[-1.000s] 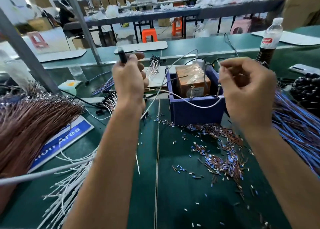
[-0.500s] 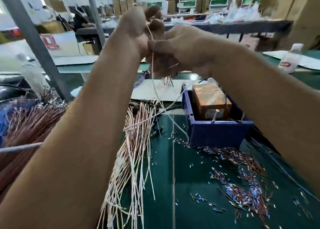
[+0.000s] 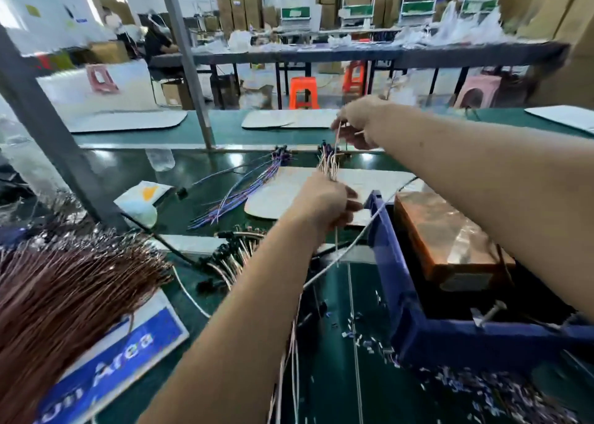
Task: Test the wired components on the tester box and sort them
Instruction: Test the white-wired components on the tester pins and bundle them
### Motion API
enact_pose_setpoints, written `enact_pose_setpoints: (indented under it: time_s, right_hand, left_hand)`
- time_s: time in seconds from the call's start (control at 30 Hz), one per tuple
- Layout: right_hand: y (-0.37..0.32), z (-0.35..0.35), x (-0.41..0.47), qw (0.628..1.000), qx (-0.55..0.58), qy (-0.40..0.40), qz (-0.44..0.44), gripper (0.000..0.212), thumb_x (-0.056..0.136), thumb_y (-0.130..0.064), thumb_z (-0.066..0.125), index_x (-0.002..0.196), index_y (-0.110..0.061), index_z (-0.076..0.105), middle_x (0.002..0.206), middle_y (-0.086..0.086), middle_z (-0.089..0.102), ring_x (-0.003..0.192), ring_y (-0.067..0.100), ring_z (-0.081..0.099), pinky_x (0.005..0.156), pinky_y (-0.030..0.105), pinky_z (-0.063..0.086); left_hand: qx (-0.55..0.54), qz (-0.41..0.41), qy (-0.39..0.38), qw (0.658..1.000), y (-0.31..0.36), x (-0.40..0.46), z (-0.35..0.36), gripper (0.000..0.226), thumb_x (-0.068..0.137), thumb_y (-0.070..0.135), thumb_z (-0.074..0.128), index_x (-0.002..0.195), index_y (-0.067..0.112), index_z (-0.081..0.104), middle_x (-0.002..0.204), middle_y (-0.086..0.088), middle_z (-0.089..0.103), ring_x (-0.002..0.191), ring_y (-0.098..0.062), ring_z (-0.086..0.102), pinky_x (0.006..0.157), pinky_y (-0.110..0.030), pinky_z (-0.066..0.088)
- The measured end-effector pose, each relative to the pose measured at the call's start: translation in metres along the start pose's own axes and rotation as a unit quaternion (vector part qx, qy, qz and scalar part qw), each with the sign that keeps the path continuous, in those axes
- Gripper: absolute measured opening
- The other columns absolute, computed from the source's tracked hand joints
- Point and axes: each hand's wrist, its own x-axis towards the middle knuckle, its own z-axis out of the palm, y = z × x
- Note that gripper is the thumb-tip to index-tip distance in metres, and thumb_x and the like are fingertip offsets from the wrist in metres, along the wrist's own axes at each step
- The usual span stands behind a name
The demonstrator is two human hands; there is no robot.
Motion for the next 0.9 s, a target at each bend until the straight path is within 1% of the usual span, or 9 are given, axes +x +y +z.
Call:
enact_pose_setpoints:
  time_s: [0.07,0.13,0.23,0.3,0.4,0.53,0.67,0.8,0.9]
  right_hand:
    - [0.007,0.004,0.029,0.998,-0.066,0.018,-0.001,0.035,0.109,-0.01,0.045,0.077,-0.007,0.059,0.047,0.005,0.056,0.03,0.01,0.043,0.03,0.012,0.028]
    - [0.011,0.009,0.057,0.996,-0.065,0.052,-0.01,0.027,0.107,-0.008,0.053,0.082,-0.002,0.064,0.064,0.011,0.059,0.041,0.013,0.041,0.035,0.016,0.029]
    - [0.009,0.016,0.086,0.994,-0.07,0.07,-0.039,0.015,0.103,-0.009,0.06,0.092,0.001,0.061,0.079,0.018,0.063,0.039,0.019,0.05,0.037,0.022,0.037]
    - [0.011,0.018,0.091,0.992,-0.118,0.017,-0.037,0.018,0.103,-0.015,0.06,0.089,-0.005,0.055,0.082,0.015,0.063,0.045,0.021,0.064,0.038,0.023,0.051]
    - [0.019,0.023,0.083,0.964,-0.261,-0.02,-0.039,0.027,0.101,-0.021,0.066,0.109,0.003,0.056,0.1,0.023,0.071,0.087,0.036,0.077,0.08,0.045,0.065]
    - [0.025,0.035,0.048,0.928,-0.352,-0.095,-0.075,0.028,0.103,-0.021,0.063,0.103,0.007,0.064,0.087,0.021,0.075,0.06,0.028,0.07,0.06,0.034,0.061]
    - [0.041,0.068,-0.01,0.871,-0.428,-0.24,-0.024,0.034,0.108,-0.026,0.056,0.089,0.0,0.065,0.073,0.013,0.071,0.047,0.019,0.067,0.045,0.023,0.052]
    - [0.063,0.093,-0.052,0.851,-0.45,-0.269,0.0,0.028,0.109,-0.025,0.055,0.102,0.0,0.063,0.085,0.015,0.067,0.056,0.018,0.065,0.052,0.025,0.052]
    - [0.074,0.097,-0.067,0.872,-0.436,-0.223,-0.014,0.023,0.107,-0.018,0.058,0.09,-0.003,0.063,0.093,0.013,0.069,0.06,0.016,0.064,0.064,0.026,0.056]
  left_hand:
    - [0.106,0.0,0.023,0.994,-0.017,0.023,0.002,0.025,0.101,-0.002,0.042,0.107,-0.005,0.066,0.089,-0.019,0.074,0.059,-0.019,0.069,0.057,-0.027,0.057]
    - [0.233,0.019,0.071,0.97,-0.029,0.043,0.001,0.023,0.095,0.001,0.051,0.109,-0.001,0.069,0.104,-0.021,0.073,0.095,-0.034,0.071,0.084,-0.039,0.06]
    - [0.32,0.041,0.102,0.941,-0.033,0.065,0.002,0.024,0.1,0.016,0.054,0.113,-0.002,0.063,0.117,-0.025,0.067,0.113,-0.042,0.062,0.091,-0.039,0.049]
    - [0.364,0.04,0.096,0.926,-0.033,0.067,0.0,0.034,0.102,0.03,0.054,0.121,0.002,0.059,0.126,-0.024,0.063,0.12,-0.042,0.057,0.095,-0.04,0.047]
    - [0.387,0.04,0.16,0.907,-0.035,0.056,-0.023,0.036,0.098,0.033,0.056,0.126,0.01,0.06,0.127,-0.017,0.063,0.12,-0.038,0.056,0.09,-0.04,0.045]
    - [0.412,0.008,0.229,0.882,-0.047,0.015,-0.055,0.022,0.087,0.02,0.061,0.108,0.013,0.067,0.111,-0.013,0.068,0.104,-0.036,0.063,0.075,-0.034,0.041]
    - [0.433,-0.039,0.212,0.875,-0.065,-0.027,-0.055,0.027,0.086,0.015,0.06,0.112,0.012,0.066,0.119,-0.015,0.061,0.111,-0.037,0.059,0.087,-0.04,0.049]
    - [0.425,-0.032,0.235,0.873,-0.076,-0.052,-0.046,0.035,0.091,0.02,0.067,0.125,0.014,0.059,0.133,-0.015,0.045,0.122,-0.036,0.049,0.1,-0.04,0.045]
    - [0.427,-0.02,0.237,0.872,-0.083,-0.069,-0.042,0.037,0.092,0.018,0.064,0.127,0.014,0.054,0.134,-0.018,0.046,0.126,-0.037,0.046,0.102,-0.041,0.044]
